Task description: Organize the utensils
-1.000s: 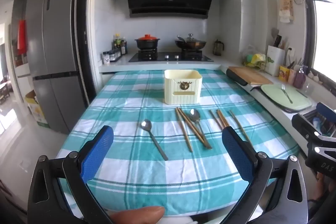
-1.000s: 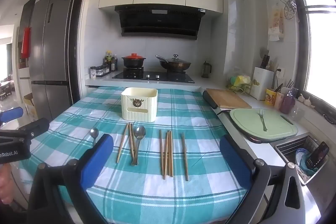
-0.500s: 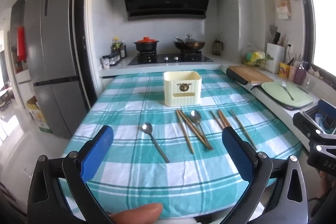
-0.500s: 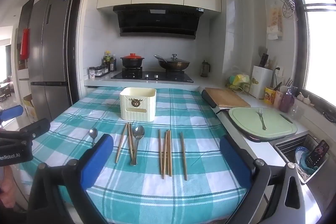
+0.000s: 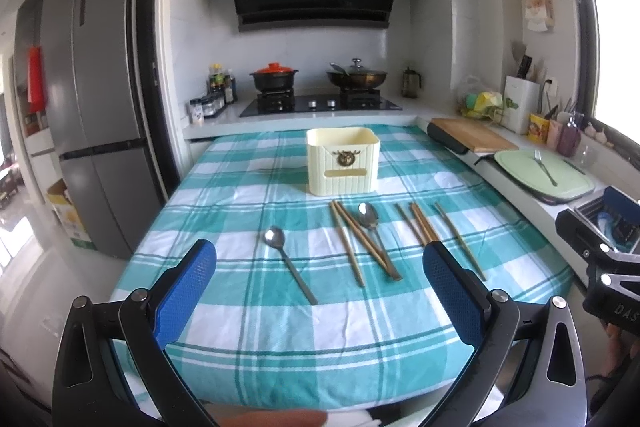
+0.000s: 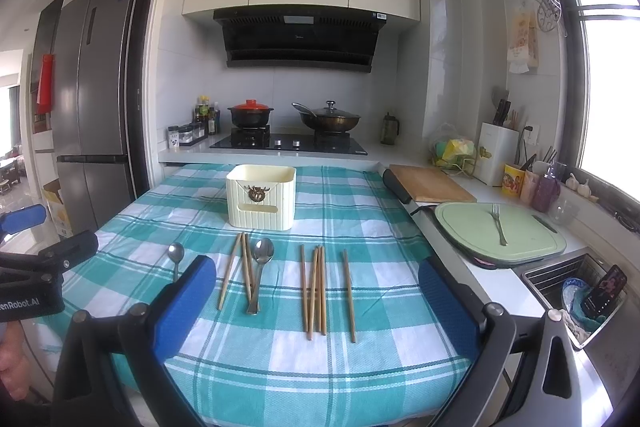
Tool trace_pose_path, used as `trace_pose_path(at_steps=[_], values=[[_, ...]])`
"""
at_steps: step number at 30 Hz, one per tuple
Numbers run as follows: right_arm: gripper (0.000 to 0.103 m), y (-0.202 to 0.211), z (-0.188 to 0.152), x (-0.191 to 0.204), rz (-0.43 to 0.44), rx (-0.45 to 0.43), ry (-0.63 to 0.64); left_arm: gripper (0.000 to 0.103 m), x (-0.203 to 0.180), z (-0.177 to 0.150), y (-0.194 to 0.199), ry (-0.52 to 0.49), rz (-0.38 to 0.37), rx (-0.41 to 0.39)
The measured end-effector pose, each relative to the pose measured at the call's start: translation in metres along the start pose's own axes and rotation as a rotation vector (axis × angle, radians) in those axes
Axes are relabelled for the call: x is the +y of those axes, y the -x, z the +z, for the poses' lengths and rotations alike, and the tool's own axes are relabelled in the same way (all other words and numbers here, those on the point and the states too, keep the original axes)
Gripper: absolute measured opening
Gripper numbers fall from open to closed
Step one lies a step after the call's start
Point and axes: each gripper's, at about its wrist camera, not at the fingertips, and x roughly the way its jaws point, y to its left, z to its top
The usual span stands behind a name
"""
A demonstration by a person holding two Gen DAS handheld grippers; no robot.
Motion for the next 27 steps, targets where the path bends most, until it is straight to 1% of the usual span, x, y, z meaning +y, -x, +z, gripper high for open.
trace_pose_path(at_steps=[10, 13, 17, 22, 27], values=[[0.103, -0.0008, -0.0012, -0.0010, 0.003, 0.004, -0.001, 0.103, 0.0012, 0.0010, -0.0023, 0.014, 0.000, 0.000], [0.103, -0.0033, -0.0028, -0.0076, 0.001, 0.009, -0.003, 0.103, 0.0014, 0.0012, -0.0050, 0.015, -0.004, 0.009], [0.103, -0.0036, -0.0025, -0.0072, 0.000, 0.010, -0.002, 0.103, 0.0009, 0.0006, -0.0090, 0.016, -0.014, 0.024], [0.103, -0.0059, -0.0015, -0.0073, 0.001, 0.018, 0.003, 0.103, 0.0036, 0.0019, -0.0081, 0.027, -0.019, 0.010], [0.103, -0.0064, -0.0015, -0.0078, 0.001, 0.017, 0.004, 0.103, 0.0036, 0.0020, -0.0097, 0.027, -0.011, 0.013]])
